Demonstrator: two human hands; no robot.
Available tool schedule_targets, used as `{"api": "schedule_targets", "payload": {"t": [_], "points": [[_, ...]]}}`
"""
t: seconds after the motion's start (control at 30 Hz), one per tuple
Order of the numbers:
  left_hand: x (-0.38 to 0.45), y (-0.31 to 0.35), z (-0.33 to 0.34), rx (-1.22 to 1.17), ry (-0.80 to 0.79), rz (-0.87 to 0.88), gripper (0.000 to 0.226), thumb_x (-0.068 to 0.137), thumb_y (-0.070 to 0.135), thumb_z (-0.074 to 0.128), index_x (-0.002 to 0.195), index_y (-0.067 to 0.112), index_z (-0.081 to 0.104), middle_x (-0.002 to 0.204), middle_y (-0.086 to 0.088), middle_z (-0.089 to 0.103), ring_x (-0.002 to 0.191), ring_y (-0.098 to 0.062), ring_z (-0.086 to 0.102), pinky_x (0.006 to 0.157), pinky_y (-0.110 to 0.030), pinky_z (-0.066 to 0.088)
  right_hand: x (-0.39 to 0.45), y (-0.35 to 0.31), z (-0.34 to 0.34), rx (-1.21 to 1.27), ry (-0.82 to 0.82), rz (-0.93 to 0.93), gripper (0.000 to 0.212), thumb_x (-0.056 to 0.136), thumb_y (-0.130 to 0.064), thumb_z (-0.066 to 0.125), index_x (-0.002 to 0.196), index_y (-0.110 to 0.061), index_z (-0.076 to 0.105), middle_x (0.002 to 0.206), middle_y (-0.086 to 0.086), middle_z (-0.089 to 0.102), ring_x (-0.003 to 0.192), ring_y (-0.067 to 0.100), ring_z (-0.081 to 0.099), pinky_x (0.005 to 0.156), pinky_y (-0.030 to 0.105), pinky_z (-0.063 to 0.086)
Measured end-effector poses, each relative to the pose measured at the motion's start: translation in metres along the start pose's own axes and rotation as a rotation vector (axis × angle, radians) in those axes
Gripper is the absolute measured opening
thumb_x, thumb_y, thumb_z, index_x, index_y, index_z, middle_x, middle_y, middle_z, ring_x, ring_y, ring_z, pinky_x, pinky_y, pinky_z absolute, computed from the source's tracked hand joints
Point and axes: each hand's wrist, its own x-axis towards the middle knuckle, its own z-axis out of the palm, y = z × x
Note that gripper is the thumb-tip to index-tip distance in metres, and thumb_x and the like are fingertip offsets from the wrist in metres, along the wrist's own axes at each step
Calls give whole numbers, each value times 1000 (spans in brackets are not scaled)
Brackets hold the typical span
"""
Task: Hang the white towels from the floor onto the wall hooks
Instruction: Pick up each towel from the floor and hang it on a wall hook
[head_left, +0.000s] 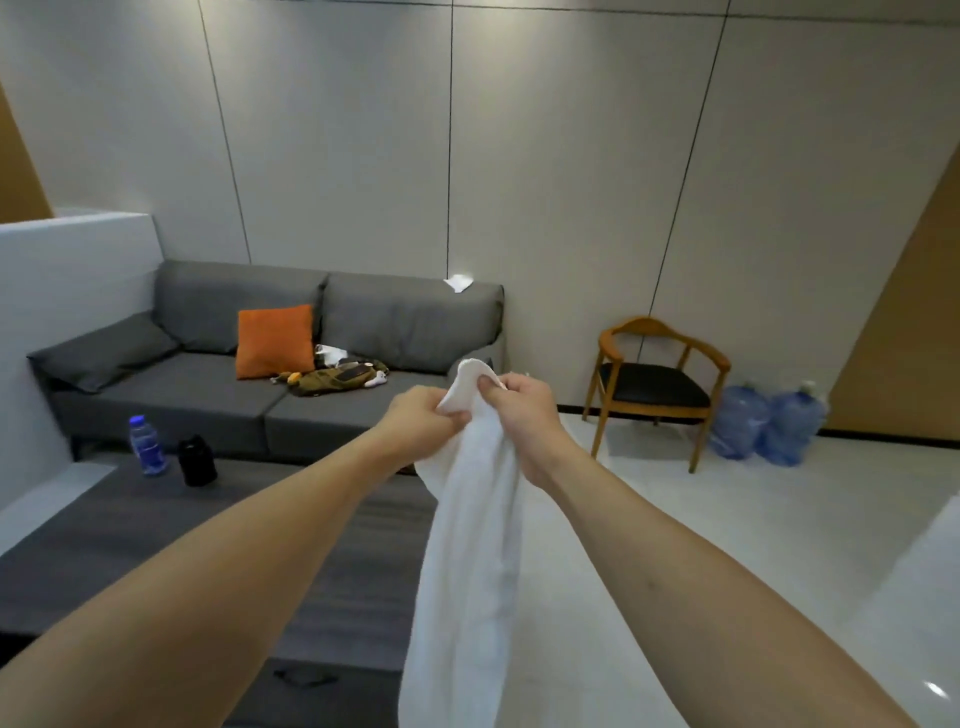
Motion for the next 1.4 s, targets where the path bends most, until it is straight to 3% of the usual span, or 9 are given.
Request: {"api": "schedule_targets", "payload": {"t": [0.1, 0.23, 0.33, 0.47, 0.67, 0.87, 1.17, 1.3, 1.4], "points": [[47, 15, 19, 3, 33, 44, 26, 86, 44, 62, 79, 21, 74, 84, -3, 74, 87, -21, 69, 80, -42, 57, 42, 4, -32, -96, -71, -8, 42, 84, -40, 74, 93, 1, 69, 91, 18, 72, 84, 35, 70, 79, 47, 59], [114, 36, 51, 61, 28, 82, 24, 87, 39, 65, 87, 17, 75, 85, -5, 74, 84, -18, 69, 78, -38, 58, 109, 14, -75, -135, -193, -11, 21, 86, -29, 76, 97, -11, 75, 88, 5, 75, 75, 12, 72, 58, 21, 54], [166, 42, 77, 34, -32, 50, 21, 82, 39, 72, 93, 22, 74, 90, -1, 74, 86, -15, 70, 79, -37, 59, 163, 20, -109, -101, -119, 21, 15, 93, -26, 67, 96, -13, 73, 90, 10, 74, 78, 21, 71, 56, 26, 57], [227, 23, 98, 159, -102, -66, 23, 75, 39, 79, 92, 25, 73, 90, 4, 73, 88, -15, 69, 81, -34, 56, 239, 24, -153, -103, -7, 4, 26, 92, -30, 66, 97, -5, 68, 91, 12, 69, 83, 26, 65, 86, 48, 55], [280, -30, 85, 424, 61, -277, 30, 76, 53, 75, 83, 24, 69, 77, 4, 66, 78, -16, 63, 56, -30, 46, 320, 50, -188, 122, 167, 50, 23, 93, -28, 64, 72, -20, 59, 86, 3, 68, 78, 18, 60, 84, 40, 55], [331, -31, 50, 544, 235, -230, 31, 71, 48, 81, 73, 22, 64, 72, 3, 61, 70, -13, 54, 53, -28, 38, 369, 76, -169, 188, 131, 123, 15, 95, -26, 61, 83, -17, 64, 114, 19, 67, 110, 38, 62, 96, 53, 52], [359, -71, -28, 521, 361, -293, 26, 69, 45, 84, 74, 23, 71, 72, 0, 64, 72, -16, 59, 55, -27, 44, 450, 76, -92, 49, 24, 25, 18, 90, -29, 64, 95, -15, 73, 85, -1, 67, 78, 18, 59, 70, 28, 49], [380, -99, -78, 482, 443, -316, 30, 65, 42, 87, 78, 19, 74, 75, -3, 67, 74, -16, 60, 62, -30, 50, 494, 70, -35, 55, -69, 13, 15, 92, -25, 62, 93, -14, 73, 87, 1, 69, 78, 19, 62, 74, 31, 53], [382, -130, -124, 470, 508, -373, 26, 61, 41, 88, 65, 25, 69, 67, 4, 64, 67, -13, 58, 51, -26, 41, 529, 65, 30, 31, -149, -6, 14, 91, -23, 63, 90, -13, 73, 85, 1, 68, 78, 20, 62, 71, 31, 52]]}}
